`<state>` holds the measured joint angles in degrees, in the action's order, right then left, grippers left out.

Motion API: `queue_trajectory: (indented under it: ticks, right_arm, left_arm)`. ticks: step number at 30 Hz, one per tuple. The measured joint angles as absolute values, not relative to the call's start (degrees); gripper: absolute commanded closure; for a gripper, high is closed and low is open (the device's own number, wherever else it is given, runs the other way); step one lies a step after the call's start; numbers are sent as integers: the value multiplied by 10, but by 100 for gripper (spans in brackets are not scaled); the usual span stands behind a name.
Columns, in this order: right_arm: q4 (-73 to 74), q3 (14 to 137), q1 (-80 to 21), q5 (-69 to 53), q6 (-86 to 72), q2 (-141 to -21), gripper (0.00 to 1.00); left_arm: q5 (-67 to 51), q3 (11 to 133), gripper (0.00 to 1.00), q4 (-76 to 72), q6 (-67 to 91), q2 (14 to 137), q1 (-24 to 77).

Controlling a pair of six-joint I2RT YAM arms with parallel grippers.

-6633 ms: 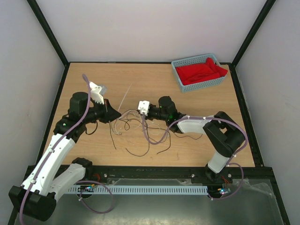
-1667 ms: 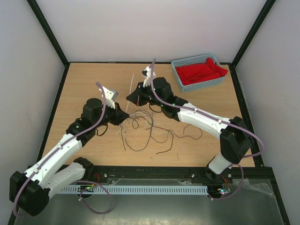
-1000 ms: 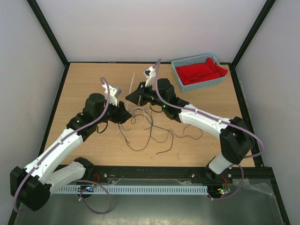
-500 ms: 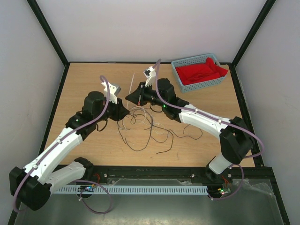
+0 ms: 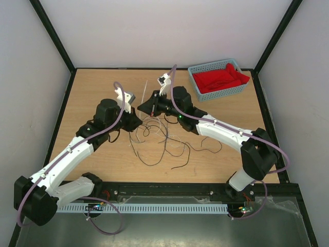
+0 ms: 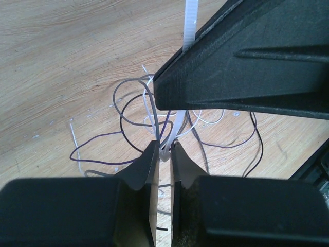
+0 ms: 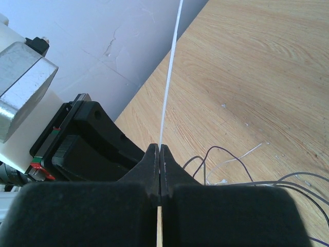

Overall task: Zip-tie the wires
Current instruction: Tie the cable at the center of the board.

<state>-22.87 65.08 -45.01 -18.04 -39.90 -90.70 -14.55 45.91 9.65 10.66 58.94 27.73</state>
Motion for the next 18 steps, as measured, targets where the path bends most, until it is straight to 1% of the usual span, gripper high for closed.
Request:
queue_trajectory:
  ticks: [6, 18]
  right_arm:
    - [-227, 653, -450, -176, -396, -907, 100]
    - [-151, 716, -451, -157, -357, -917, 100]
  left_arm:
    - [-150, 455, 93, 88, 107, 589, 277]
    - [-154, 403, 94, -1, 133, 589, 283]
